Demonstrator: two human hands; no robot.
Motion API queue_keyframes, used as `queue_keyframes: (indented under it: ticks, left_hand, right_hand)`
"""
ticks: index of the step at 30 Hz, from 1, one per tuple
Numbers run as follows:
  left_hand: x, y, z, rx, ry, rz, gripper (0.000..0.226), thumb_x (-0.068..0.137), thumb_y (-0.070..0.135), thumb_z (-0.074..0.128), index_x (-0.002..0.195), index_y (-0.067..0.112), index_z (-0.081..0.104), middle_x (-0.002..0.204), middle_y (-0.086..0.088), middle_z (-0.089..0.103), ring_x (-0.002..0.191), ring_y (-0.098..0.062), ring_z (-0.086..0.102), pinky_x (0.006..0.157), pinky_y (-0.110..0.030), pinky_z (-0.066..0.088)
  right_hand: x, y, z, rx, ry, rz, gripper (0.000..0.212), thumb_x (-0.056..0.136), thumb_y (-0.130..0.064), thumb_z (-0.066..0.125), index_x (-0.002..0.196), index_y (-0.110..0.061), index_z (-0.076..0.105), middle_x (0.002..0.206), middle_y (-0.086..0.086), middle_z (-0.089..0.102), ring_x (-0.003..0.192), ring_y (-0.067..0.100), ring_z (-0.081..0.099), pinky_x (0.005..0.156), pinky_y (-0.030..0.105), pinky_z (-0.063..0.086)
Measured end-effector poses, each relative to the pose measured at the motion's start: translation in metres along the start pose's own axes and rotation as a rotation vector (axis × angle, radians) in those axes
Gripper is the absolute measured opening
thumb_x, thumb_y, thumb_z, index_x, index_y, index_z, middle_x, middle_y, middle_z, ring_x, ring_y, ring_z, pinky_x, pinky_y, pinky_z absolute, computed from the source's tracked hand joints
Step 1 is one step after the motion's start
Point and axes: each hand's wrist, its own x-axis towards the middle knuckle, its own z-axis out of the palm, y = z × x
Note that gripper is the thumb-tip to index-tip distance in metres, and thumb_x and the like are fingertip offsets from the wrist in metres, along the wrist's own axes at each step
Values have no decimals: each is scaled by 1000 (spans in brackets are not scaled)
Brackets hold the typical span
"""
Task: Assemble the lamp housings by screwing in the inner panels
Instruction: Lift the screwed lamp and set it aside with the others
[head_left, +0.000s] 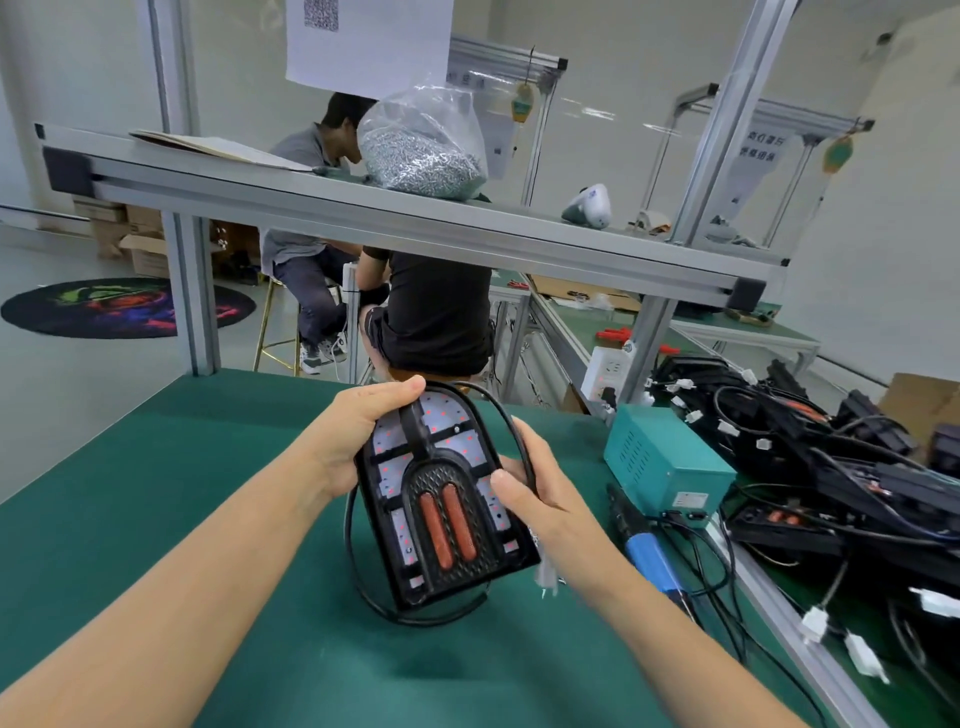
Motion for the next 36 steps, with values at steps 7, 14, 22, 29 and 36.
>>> queue_keyframes:
  ticks: [7, 14, 22, 29, 36]
  left_hand:
    - [11, -4, 17, 8, -40, -171, 37, 63, 33, 74, 86, 4, 74, 89, -17, 74, 72, -27, 72, 65, -35, 59]
    - [13, -5, 25, 39, -37, -227, 44, 60, 33, 75, 92, 3, 71, 90, -17, 73, 70, -27, 70, 66, -36, 59]
    - [15, -2, 30, 98, -53, -203, 48, 64, 41, 71, 99, 9, 72, 100, -15, 73, 84, -27, 70, 84, -38, 56]
    - [11, -12, 14, 54, -175, -233, 57, 77, 54, 58, 105, 6, 68, 104, -15, 68, 83, -23, 64, 73, -35, 55]
    - [-19, -59, 29, -416, -285, -178, 61, 87, 42, 52, 138, 10, 48, 128, -13, 60, 98, -26, 65, 82, -39, 56]
  right_hand:
    - [-23, 18, 2, 31, 43, 28, 72, 95, -25, 60, 150, -41, 17, 124, -42, 53, 116, -14, 52, 112, 25, 36]
    - [-28, 20, 3, 152, 123, 21, 64, 85, -47, 52, 145, -46, 26, 137, -34, 48, 127, -14, 42, 109, 16, 34]
    - [-23, 13, -10, 216, 210, 61, 42, 101, -21, 49, 139, -40, 43, 128, -10, 65, 113, 10, 63, 94, 26, 52]
    - [-25, 5, -31, 322, 281, 97, 36, 100, -18, 50, 131, -38, 51, 121, -10, 69, 112, 12, 65, 97, 32, 52]
    - [-24, 9, -34, 382, 486, 50, 46, 100, -23, 50, 144, -35, 43, 133, -6, 62, 124, 18, 58, 110, 47, 41]
